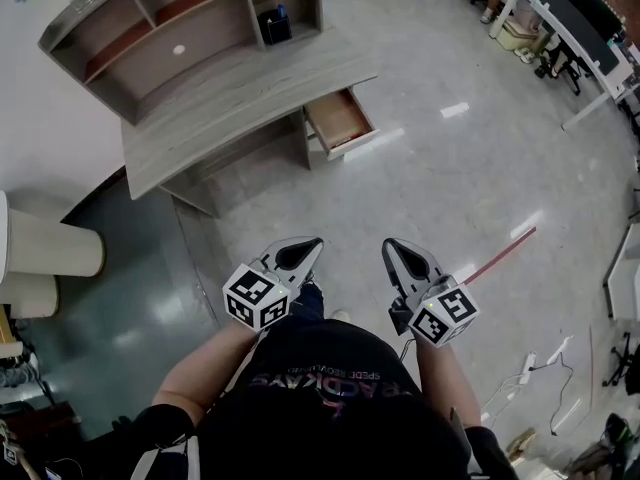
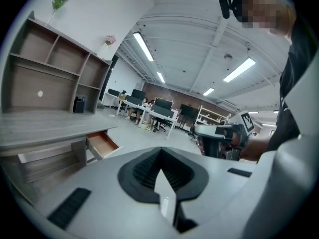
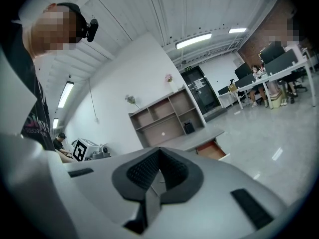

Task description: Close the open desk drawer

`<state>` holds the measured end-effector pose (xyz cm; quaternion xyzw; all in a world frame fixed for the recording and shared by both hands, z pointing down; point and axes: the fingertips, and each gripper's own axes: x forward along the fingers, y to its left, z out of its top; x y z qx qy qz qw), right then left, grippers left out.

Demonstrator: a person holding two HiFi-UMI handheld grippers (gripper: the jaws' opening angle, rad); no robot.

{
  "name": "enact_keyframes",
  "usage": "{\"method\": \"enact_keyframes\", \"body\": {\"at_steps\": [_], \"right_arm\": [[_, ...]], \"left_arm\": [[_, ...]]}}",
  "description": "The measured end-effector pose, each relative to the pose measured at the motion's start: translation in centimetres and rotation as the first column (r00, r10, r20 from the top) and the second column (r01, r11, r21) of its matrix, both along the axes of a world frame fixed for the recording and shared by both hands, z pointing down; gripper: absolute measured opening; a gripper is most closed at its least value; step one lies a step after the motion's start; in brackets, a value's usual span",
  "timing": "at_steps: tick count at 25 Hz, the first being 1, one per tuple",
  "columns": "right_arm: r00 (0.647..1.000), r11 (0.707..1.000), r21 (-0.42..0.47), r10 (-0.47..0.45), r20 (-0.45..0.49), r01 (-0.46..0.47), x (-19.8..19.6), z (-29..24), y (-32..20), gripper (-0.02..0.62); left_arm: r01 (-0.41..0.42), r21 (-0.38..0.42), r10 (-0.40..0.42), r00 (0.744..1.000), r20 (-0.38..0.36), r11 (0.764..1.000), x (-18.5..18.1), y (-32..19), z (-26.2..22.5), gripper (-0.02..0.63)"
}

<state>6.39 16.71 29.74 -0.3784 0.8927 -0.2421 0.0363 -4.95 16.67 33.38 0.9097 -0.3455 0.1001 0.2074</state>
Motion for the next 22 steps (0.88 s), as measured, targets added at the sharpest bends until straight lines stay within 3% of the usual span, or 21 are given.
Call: {"method": "enact_keyframes", "body": {"at_steps": [13, 22], "right_arm": [[0.993, 0.995, -0.028, 0.097, -0.065, -0.099, -3.5, 2.0, -11.8, 0.011], [0.986, 0.996, -0.034, 0.078, -0.144, -0.083, -5.5, 3.4, -16.4, 0.011]], "left_arm": [[-0.099, 0.046, 0.096, 0.993, 0.069, 0.994, -3.9, -12.3, 1.8, 0.011], [-0.112, 0.054, 0.108, 0.992, 0.065, 0.992, -4.0, -18.1, 2.3, 0.011]]}}
